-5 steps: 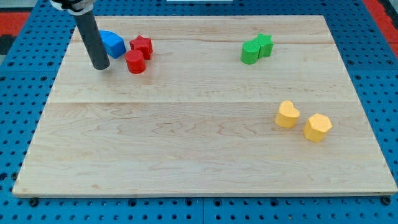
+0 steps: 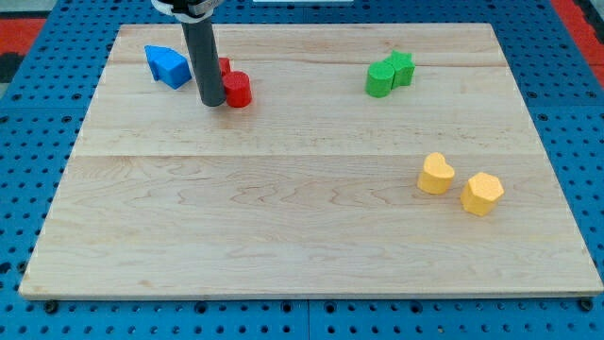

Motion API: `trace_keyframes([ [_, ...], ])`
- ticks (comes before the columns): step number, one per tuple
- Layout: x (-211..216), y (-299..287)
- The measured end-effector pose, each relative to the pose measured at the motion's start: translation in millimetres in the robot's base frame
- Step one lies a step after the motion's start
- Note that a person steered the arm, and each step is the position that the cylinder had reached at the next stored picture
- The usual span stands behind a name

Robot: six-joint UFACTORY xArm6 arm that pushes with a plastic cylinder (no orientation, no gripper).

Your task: Keep red blocks and blue blocks in a diagonal line

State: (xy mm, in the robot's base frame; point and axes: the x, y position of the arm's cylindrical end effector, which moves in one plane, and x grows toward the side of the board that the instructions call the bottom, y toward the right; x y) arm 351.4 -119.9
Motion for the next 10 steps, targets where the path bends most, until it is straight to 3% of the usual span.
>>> trace_keyframes([
  [1,40.6,-29.9],
  [2,48.2,-50.9],
  [4,-7.0,-100.3],
  [8,-62.7,-99.7],
  [10,-64.4,-137.7],
])
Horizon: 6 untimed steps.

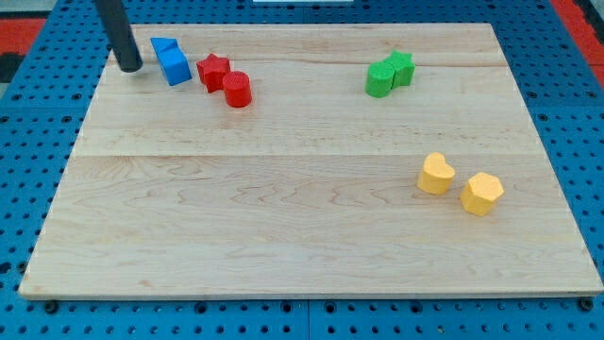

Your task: Keep red blocks and blue blocks in a diagonal line

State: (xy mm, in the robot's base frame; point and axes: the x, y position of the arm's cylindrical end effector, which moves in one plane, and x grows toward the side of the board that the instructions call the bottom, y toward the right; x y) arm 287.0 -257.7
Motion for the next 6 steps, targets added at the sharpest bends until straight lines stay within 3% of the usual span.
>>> trace_keyframes([
  [1,3.1,-33.5],
  [3,-1.9,18.0],
  [6,7.7,31.4],
])
